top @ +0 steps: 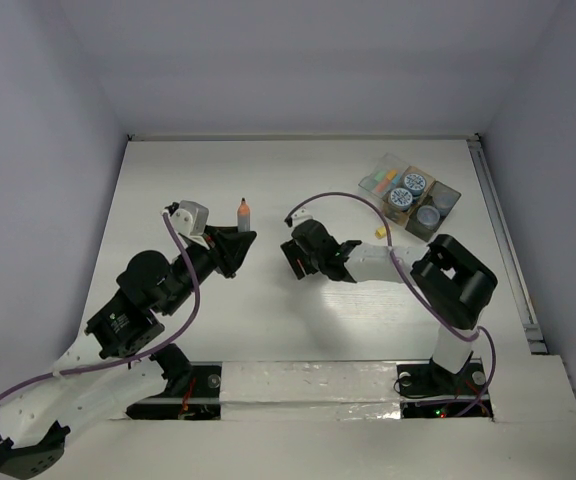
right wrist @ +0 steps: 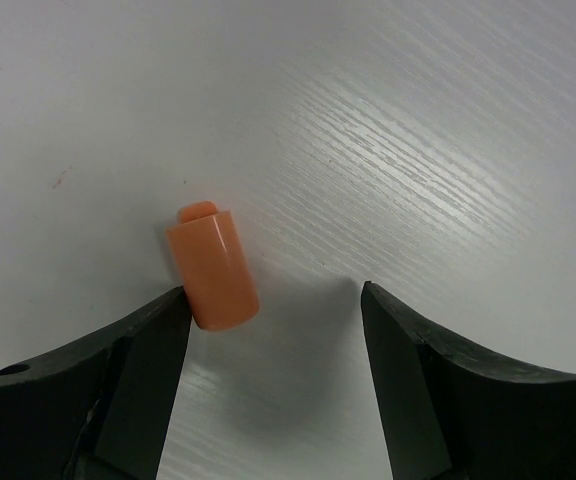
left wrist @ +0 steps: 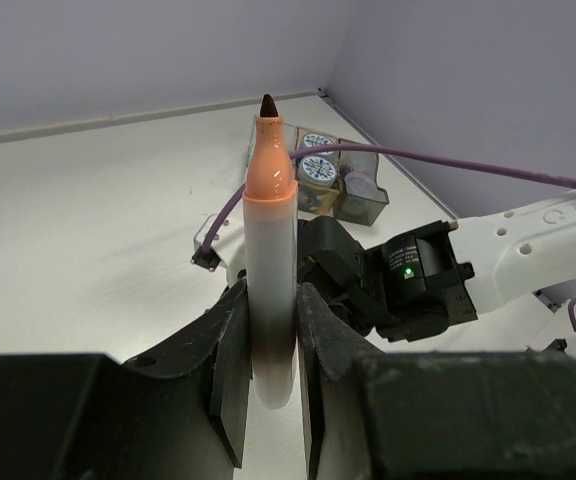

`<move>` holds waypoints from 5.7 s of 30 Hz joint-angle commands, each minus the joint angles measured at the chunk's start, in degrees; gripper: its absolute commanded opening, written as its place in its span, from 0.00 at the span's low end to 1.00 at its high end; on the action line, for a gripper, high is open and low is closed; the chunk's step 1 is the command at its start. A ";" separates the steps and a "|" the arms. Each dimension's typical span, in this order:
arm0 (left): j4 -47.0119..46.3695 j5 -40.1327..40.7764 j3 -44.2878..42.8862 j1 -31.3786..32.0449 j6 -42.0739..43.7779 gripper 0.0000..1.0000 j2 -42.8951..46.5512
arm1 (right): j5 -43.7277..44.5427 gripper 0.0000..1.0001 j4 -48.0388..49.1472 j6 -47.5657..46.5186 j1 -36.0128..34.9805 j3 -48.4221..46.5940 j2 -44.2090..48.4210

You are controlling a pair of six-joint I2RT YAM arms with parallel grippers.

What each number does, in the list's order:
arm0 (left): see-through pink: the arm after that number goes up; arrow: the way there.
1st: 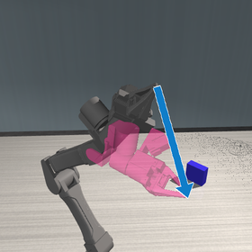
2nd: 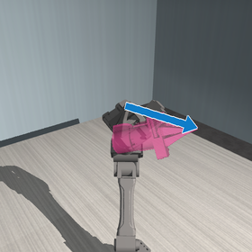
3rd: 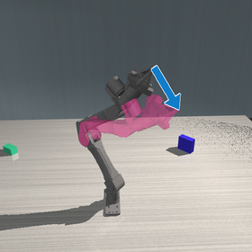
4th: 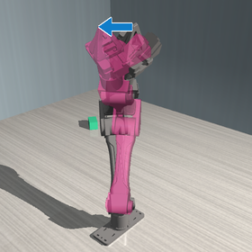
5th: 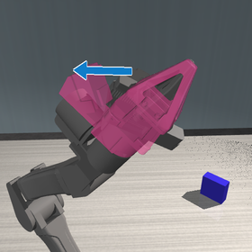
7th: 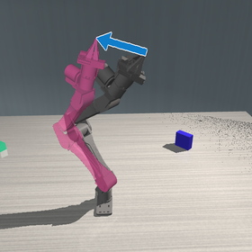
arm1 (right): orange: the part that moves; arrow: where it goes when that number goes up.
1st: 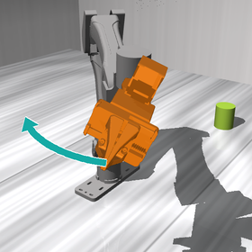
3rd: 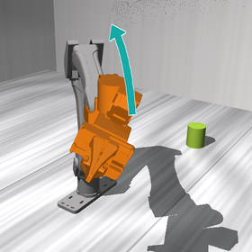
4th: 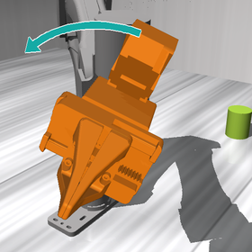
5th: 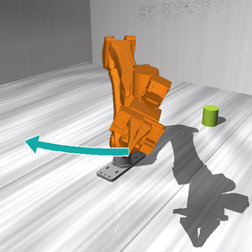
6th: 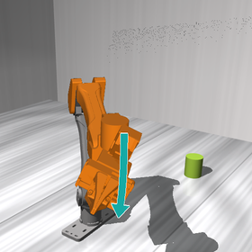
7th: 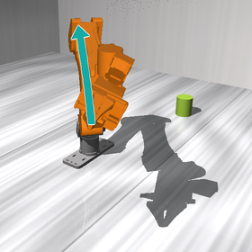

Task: Sort the stationery into containers
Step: Close the pen cap on the pen.

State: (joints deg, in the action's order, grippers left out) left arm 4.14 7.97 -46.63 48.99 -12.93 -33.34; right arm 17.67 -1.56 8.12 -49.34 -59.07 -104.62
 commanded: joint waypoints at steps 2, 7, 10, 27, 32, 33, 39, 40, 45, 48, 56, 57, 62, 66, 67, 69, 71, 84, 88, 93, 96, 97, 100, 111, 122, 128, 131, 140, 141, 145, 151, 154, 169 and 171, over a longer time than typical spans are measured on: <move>-2.12 -0.14 -1.80 -0.30 0.54 0.00 -0.67 | 0.61 0.74 -4.85 -1.26 0.83 0.80 0.55; -2.21 -0.32 -1.80 -0.30 0.45 0.00 -0.67 | 0.52 0.77 -5.03 -1.35 0.83 1.85 2.22; -2.21 -0.32 -1.80 -0.30 0.45 0.00 -0.67 | 0.52 0.77 -5.90 -1.35 0.83 1.59 2.40; -2.38 -0.67 -1.80 -0.30 0.45 0.00 -0.85 | -0.62 0.77 -3.01 -1.18 4.52 -0.69 0.21; -2.38 -0.76 -1.80 -0.30 0.54 0.00 -0.85 | -1.58 0.76 -3.09 -1.44 5.05 -2.36 -0.94; -2.30 -0.76 -1.80 -0.30 0.54 0.00 -0.85 | -1.67 0.76 -3.18 -1.44 5.05 -2.45 -1.03; -2.30 -0.85 -1.80 -0.30 0.62 0.00 -0.76 | -0.80 0.76 -5.99 -0.39 5.05 -2.46 0.46; -2.47 -0.93 -1.80 -0.30 0.54 0.00 -0.76 | -0.54 0.75 -7.47 0.05 5.05 -2.46 0.99; -2.30 -0.94 -1.88 -0.30 0.54 0.00 -0.67 | 0.34 0.72 -11.53 2.34 5.05 -3.07 6.61; -2.30 -0.94 -1.88 -0.30 0.45 0.00 -0.41 | -1.49 0.70 -13.29 2.78 5.05 -4.12 8.63; -2.21 -0.06 -1.88 -0.30 0.27 0.00 0.30 | -12.21 0.61 -11.80 4.71 5.05 -8.60 7.77; -2.03 0.12 -1.88 -0.30 0.27 0.00 0.30 | -14.14 0.62 -11.71 4.89 5.05 -9.39 6.98; -1.77 0.73 -1.97 -0.30 0.27 0.00 0.38 | -15.65 0.66 -15.05 5.33 4.52 -15.02 -0.22; -1.77 0.74 -1.97 -0.30 0.36 0.00 0.47 | -16.53 0.66 -15.48 5.42 4.52 -16.86 -2.78; -1.77 0.73 -1.97 -0.30 0.36 0.00 0.47 | -16.70 0.66 -16.10 5.42 4.52 -17.22 -3.31; -1.77 0.73 -2.06 -0.30 0.36 0.00 0.38 | -16.79 0.66 -16.98 5.15 4.52 -18.10 -4.36; -1.68 0.73 -2.06 -0.30 0.36 0.00 0.38 | -16.71 0.66 -17.95 4.98 4.00 -18.63 -5.59; -1.68 1.09 -2.06 -0.30 0.36 0.00 0.56 | -11.96 0.59 -22.43 3.13 3.46 -21.17 -11.22; -1.68 1.00 -2.06 -0.30 0.36 0.00 0.65 | -9.94 0.59 -23.05 2.78 3.46 -21.79 -12.19; -1.59 1.26 -2.06 -0.30 0.27 0.00 0.82 | -9.15 0.48 -24.54 2.34 2.94 -22.67 -13.51; -1.68 1.26 -1.97 -0.30 0.10 0.00 0.74 | -10.02 0.27 -25.59 1.90 2.94 -23.11 -13.77; -1.51 1.26 -2.06 -0.30 -0.08 0.00 0.65 | -10.55 0.24 -25.68 1.99 2.94 -23.11 -13.51; -0.81 2.14 -2.32 -0.30 -0.69 0.00 -0.23 | -12.65 0.14 -24.37 2.78 2.94 -22.50 -11.32; -9.49 -3.64 5.30 -0.30 -11.22 0.00 -1.90 | -11.61 0.03 -17.60 7.43 3.55 -18.19 4.50; -27.25 -10.69 20.61 1.45 -14.58 0.00 -8.04 | -10.29 0.02 -10.92 12.97 8.91 -15.81 17.43; -31.29 -9.29 21.14 1.98 -12.65 0.00 -13.59 | -14.50 0.02 -3.19 18.68 8.91 -15.73 19.71; -32.35 -8.49 20.44 1.98 -11.25 0.00 -16.13 | -15.56 0.01 -0.91 20.70 8.91 -14.67 19.98; -34.55 -5.33 14.82 1.98 -9.75 0.00 -27.65 | -16.62 0.01 4.02 22.55 8.91 -10.46 21.73; -34.55 -4.72 14.12 1.98 -9.49 0.00 -27.74 | -16.53 0.01 4.02 22.55 8.91 -10.02 21.82; -34.03 -4.28 12.27 1.46 -8.69 0.00 -28.97 | -16.27 0.01 4.72 22.47 8.91 -8.44 22.44; -35.70 -4.98 11.83 0.41 -9.13 0.00 -31.25 | -13.28 0.01 5.96 21.94 8.30 -5.88 23.67; -35.43 -5.42 11.30 0.40 -9.22 0.00 -32.22 | -12.23 0.01 5.70 21.68 7.77 -5.62 24.02; -35.35 -6.21 11.92 0.40 -9.13 0.00 -33.89 | -8.18 0.01 4.72 20.53 7.77 -6.77 23.75; -34.90 -6.38 11.48 0.40 -9.04 0.00 -34.95 | -8.44 0.02 6.04 20.53 7.77 -6.15 24.28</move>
State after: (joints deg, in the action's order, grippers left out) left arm -28.45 1.74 -32.77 49.65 -22.70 -67.51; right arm 7.75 0.58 29.56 -41.23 -64.77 -82.87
